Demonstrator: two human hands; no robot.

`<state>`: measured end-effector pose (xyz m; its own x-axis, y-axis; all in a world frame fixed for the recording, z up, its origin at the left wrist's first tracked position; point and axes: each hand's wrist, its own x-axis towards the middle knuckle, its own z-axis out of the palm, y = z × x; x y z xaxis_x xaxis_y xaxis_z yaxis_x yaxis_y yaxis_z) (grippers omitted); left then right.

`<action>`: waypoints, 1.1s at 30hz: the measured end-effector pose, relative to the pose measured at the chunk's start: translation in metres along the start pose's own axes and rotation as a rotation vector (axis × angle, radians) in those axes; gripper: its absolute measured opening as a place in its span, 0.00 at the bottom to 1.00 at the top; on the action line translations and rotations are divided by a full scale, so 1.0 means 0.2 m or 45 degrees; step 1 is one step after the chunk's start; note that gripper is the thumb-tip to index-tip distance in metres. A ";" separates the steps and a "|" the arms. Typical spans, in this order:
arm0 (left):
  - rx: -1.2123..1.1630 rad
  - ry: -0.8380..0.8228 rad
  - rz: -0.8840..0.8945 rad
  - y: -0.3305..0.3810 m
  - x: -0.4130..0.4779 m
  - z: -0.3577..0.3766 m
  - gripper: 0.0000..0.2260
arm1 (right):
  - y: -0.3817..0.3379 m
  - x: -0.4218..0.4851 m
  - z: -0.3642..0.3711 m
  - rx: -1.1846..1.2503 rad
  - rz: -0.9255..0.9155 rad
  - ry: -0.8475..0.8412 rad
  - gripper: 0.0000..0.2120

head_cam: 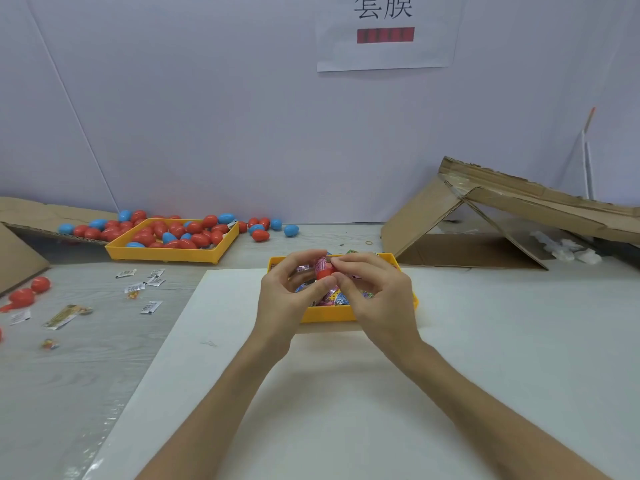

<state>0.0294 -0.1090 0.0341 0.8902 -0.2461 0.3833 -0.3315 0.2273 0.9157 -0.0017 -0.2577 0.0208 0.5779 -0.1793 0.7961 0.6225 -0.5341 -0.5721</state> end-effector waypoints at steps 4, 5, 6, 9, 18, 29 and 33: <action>0.022 0.021 -0.009 -0.01 0.00 0.01 0.17 | 0.01 -0.02 0.02 -0.021 0.014 0.047 0.10; 0.027 0.026 -0.010 -0.01 0.00 0.01 0.17 | 0.01 -0.02 0.03 -0.023 0.012 0.057 0.10; 0.034 0.028 -0.009 -0.02 0.00 0.01 0.17 | 0.01 -0.03 0.03 -0.027 0.008 0.068 0.10; 0.052 0.032 -0.003 -0.03 0.01 0.01 0.17 | 0.01 -0.03 0.03 -0.061 -0.023 0.077 0.10; -0.019 0.010 -0.155 -0.05 0.02 -0.01 0.23 | -0.01 -0.04 0.04 -0.097 -0.115 -0.124 0.19; -0.302 -0.105 -0.443 -0.02 0.03 -0.04 0.15 | -0.01 0.02 -0.01 0.295 0.204 -0.102 0.20; -0.392 -0.087 -0.487 0.00 0.03 -0.03 0.16 | -0.02 0.03 -0.02 0.332 0.259 -0.122 0.19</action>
<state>0.0374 -0.1043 0.0355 0.9041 -0.4251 0.0429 0.1321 0.3736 0.9181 -0.0026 -0.2596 0.0287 0.7430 -0.1756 0.6458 0.5964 -0.2643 -0.7580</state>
